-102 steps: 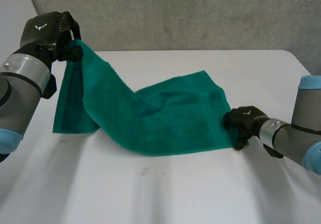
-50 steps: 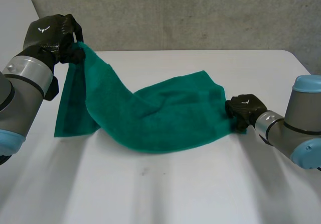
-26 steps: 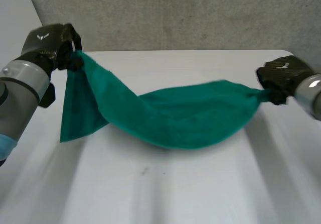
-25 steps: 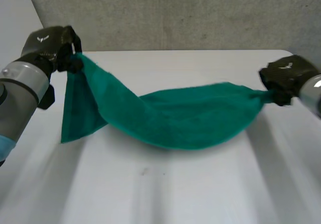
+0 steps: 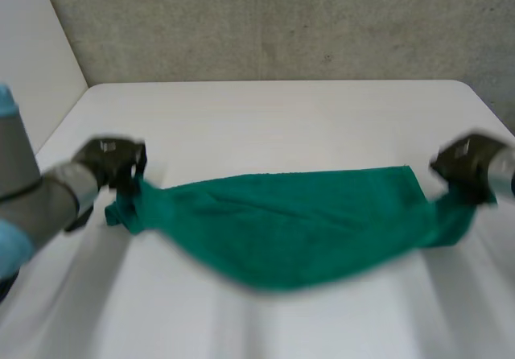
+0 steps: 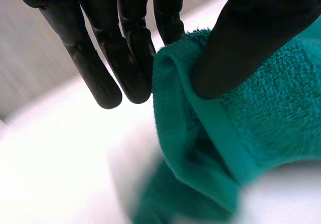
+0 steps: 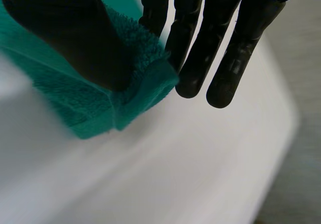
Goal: Fold the towel.
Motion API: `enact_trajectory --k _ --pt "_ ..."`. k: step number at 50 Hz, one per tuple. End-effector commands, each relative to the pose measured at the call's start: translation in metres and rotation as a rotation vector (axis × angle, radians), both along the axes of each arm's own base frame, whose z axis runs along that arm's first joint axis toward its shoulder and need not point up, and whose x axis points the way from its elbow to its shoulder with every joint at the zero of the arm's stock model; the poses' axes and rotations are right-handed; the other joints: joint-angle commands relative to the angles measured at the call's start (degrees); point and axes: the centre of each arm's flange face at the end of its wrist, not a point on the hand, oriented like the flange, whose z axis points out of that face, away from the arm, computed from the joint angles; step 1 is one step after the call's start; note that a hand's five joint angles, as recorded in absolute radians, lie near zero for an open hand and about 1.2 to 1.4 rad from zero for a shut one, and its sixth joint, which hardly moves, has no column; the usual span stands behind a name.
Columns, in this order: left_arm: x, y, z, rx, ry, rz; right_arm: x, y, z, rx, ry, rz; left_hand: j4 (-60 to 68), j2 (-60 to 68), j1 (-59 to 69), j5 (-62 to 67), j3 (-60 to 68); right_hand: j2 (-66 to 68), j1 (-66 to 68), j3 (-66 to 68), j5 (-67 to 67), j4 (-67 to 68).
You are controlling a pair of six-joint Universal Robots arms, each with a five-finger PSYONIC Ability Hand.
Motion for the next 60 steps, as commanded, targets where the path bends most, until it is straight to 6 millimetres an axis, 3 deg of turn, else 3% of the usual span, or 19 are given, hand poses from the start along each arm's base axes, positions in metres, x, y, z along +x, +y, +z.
enact_trajectory --k 1,2,4,6,9,13,14,16,18,20,23,29,32,37,41,44,45,50,60 --pt "-0.012 -0.061 0.138 -0.489 0.319 0.091 0.004 -0.069 0.136 -0.609 -0.499 -0.101 11.48 11.26 15.32 15.1 11.53 12.69 24.4 12.51 13.7 11.89" --pt "-0.009 -0.067 0.169 -0.608 0.404 0.114 0.004 -0.071 0.144 -0.654 -0.543 -0.099 11.48 11.26 15.32 15.1 11.53 12.69 24.4 12.51 13.7 11.89" --pt "-0.004 -0.069 0.192 -0.696 0.462 0.136 0.004 -0.073 0.159 -0.735 -0.613 -0.085 11.48 11.26 15.32 15.1 11.53 12.69 24.4 12.51 13.7 11.89" --pt "0.001 -0.069 0.21 -0.775 0.491 0.155 0.003 -0.069 0.183 -0.851 -0.678 -0.066 11.48 11.26 15.32 15.1 11.53 12.69 24.4 12.51 13.7 11.89" --pt "0.003 -0.068 0.213 -0.782 0.497 0.158 0.001 -0.06 0.187 -0.871 -0.69 -0.065 11.48 11.26 15.32 15.1 11.53 12.69 24.4 12.51 13.7 11.89" --pt "0.003 -0.069 0.182 -0.679 0.476 0.17 0.003 -0.055 0.166 -0.796 -0.677 -0.068 11.48 11.26 15.32 15.1 11.53 12.69 24.4 12.51 13.7 11.89" --pt "0.002 -0.068 0.162 -0.618 0.458 0.17 0.004 -0.054 0.16 -0.773 -0.673 -0.068 11.48 11.26 15.32 15.1 11.53 12.69 24.4 12.51 13.7 11.89" --pt "0.001 -0.067 0.154 -0.592 0.45 0.167 0.005 -0.054 0.153 -0.751 -0.665 -0.066 11.48 11.26 15.32 15.1 11.53 12.69 24.4 12.51 13.7 11.89" --pt "0.001 -0.061 0.117 -0.481 0.42 0.156 0.006 -0.053 0.131 -0.675 -0.647 -0.068 11.48 11.26 15.32 15.1 11.53 12.69 24.4 12.51 13.7 11.89" --pt "0.001 -0.057 0.097 -0.422 0.402 0.151 0.009 -0.05 0.1 -0.562 -0.627 -0.067 11.48 11.26 15.32 15.1 11.53 12.69 24.4 12.51 13.7 11.89" --pt "-0.001 -0.051 0.058 -0.31 0.37 0.144 0.01 -0.046 0.076 -0.472 -0.615 -0.075 11.48 11.26 15.32 15.1 11.53 12.69 24.4 12.51 13.7 11.89" --pt "-0.001 -0.051 -0.021 -0.131 0.297 0.162 0.008 -0.051 -0.019 -0.188 -0.538 -0.157 11.48 11.26 15.32 15.1 11.53 12.69 24.4 12.51 13.7 11.89" --pt "-0.001 -0.051 -0.038 -0.085 0.286 0.169 0.008 -0.048 -0.047 -0.105 -0.506 -0.172 11.48 11.26 15.32 15.1 11.53 12.69 24.4 12.51 13.7 11.89" --pt "0.002 -0.042 -0.06 -0.015 0.26 0.177 0.007 -0.04 -0.063 -0.051 -0.488 -0.175 11.48 11.26 15.32 15.1 11.53 12.69 24.4 12.51 13.7 11.89" --pt "0.004 -0.035 -0.066 0.002 0.233 0.175 0.007 -0.035 -0.07 -0.032 -0.464 -0.169 11.48 11.26 15.32 15.1 11.53 12.69 24.4 12.51 13.7 11.89" --pt "0.007 -0.033 -0.061 -0.014 0.201 0.171 0.006 -0.032 -0.072 -0.031 -0.459 -0.172 -12.81 -13.03 -8.97 -9.19 -12.76 12.69 24.4 12.51 13.7 11.89" --pt "0.01 -0.032 -0.054 -0.032 0.19 0.17 0.006 -0.032 -0.072 -0.031 -0.459 -0.172 -28.54 -28.76 -24.7 -24.92 -28.49 12.69 24.4 12.51 13.7 11.89" --pt "0.016 -0.029 -0.034 -0.082 0.189 0.176 0.0 -0.036 -0.068 -0.058 -0.462 -0.193 -57.76 -57.98 -53.92 -54.14 -57.71 12.69 24.4 12.51 13.7 11.89" --pt "0.021 0.014 -0.001 -0.135 0.202 0.163 -0.018 -0.044 -0.069 -0.112 -0.471 -0.251 -58.14 -58.36 -54.3 -54.52 -58.09 12.69 24.4 12.51 13.7 11.89"
